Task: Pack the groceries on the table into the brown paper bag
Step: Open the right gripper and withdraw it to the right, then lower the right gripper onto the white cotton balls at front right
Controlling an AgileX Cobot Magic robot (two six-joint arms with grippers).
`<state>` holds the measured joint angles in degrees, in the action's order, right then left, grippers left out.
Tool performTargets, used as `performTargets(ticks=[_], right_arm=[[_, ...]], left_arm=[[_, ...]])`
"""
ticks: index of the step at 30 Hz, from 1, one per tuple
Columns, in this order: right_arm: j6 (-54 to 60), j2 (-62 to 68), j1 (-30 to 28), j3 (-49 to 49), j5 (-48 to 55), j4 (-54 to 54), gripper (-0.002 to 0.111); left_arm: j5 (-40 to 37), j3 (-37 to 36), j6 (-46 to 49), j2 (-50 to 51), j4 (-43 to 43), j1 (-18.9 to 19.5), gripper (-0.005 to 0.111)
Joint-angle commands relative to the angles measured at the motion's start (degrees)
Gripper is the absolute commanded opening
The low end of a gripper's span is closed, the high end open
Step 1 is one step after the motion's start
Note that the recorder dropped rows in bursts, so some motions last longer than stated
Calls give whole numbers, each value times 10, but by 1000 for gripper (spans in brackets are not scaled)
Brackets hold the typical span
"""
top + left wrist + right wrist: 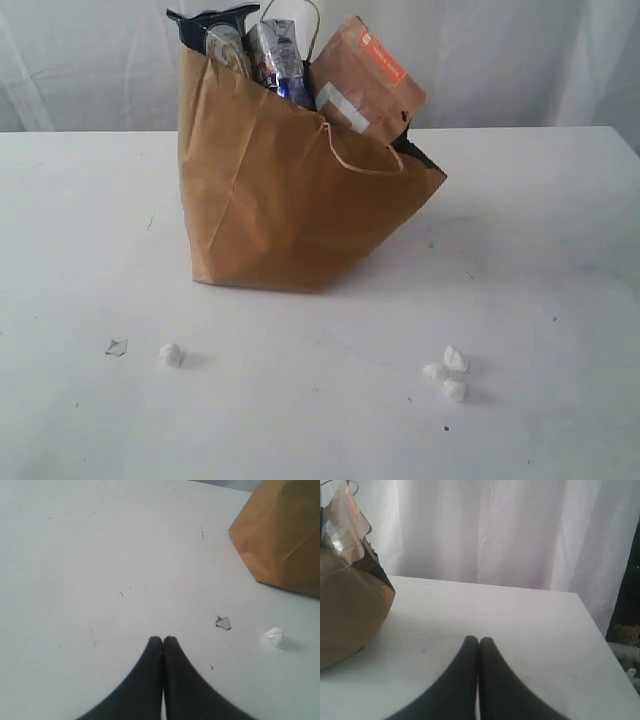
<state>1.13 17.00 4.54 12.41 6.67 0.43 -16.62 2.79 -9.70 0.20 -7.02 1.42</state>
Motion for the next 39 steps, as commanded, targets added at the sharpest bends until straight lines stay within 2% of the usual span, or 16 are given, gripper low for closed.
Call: performTargets(ticks=[1, 6, 12, 17, 19, 23, 25, 29, 31, 34, 35, 36, 39], right_arm=[[-4, 27, -5, -8, -15, 2, 0], [-1, 143, 0, 4, 18, 48, 0], [107, 364, 28, 133, 206, 62, 0], [250, 521, 37, 277, 404, 196, 0], [314, 568, 37, 309, 433, 254, 0], [400, 639, 37, 337, 438, 322, 1], [427, 659, 41, 337, 438, 336, 5], [479, 689, 67, 337, 431, 337, 22], [490, 700, 82, 337, 412, 337, 35], [499, 708, 97, 337, 353, 330, 50], [499, 708, 99, 337, 327, 325, 53], [498, 709, 99, 337, 307, 320, 54], [474, 719, 99, 336, 241, 289, 54]], left_arm=[[17, -4, -7, -2, -9, -3, 0], [33, -4, -8, -2, -12, -3, 0], [33, -4, -7, -2, -12, -3, 0], [33, -4, -7, -2, -12, -3, 0], [33, -4, -7, -2, -12, -3, 0], [33, -4, -7, -2, -12, -3, 0], [33, -4, -7, -2, -12, -3, 0], [33, -4, -7, -2, -12, -3, 0], [-6, -4, -7, -2, -12, -3, 0], [-123, -4, -6, -2, -12, -3, 0], [-166, -4, -12, -2, -27, -3, 0], [-176, -1, -10, -2, -37, -3, 0], [-173, -1, 68, -2, -83, -3, 0]])
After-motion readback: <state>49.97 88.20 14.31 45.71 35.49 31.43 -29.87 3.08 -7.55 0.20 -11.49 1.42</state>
